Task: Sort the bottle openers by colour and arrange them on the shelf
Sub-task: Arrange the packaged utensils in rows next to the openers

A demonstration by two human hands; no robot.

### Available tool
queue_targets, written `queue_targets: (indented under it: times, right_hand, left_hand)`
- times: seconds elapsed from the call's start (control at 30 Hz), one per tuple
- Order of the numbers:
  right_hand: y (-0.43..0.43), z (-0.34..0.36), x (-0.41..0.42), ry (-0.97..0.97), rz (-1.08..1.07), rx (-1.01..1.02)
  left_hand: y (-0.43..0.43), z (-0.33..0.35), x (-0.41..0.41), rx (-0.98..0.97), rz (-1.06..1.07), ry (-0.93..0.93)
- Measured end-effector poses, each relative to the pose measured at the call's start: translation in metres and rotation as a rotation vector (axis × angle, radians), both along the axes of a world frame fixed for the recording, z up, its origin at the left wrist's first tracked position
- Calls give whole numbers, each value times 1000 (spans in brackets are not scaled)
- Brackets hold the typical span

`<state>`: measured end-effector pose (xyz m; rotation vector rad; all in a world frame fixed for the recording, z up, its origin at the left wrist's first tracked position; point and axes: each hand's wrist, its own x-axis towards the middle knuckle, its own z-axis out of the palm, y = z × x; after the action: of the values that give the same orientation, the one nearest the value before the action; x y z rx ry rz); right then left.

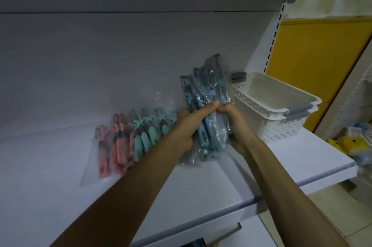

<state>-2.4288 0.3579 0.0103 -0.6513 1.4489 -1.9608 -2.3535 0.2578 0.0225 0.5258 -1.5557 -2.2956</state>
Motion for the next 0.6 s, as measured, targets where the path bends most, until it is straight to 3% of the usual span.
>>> queue_targets:
  times: [0.1, 0.27, 0.47, 0.6]
  right_hand:
    - [-20, 17, 27, 153, 27, -37]
    - [-73, 29, 91, 332, 192, -51]
    - [-140, 25, 183, 170, 465, -171]
    - [-171, 9, 225, 230, 518, -167]
  left_hand:
    - [-18, 11, 31, -125, 42, 156]
    - [-66, 22, 115, -411, 263, 243]
    - [-117, 7, 229, -698, 572, 261]
    - [-133, -15, 285, -803, 724, 184]
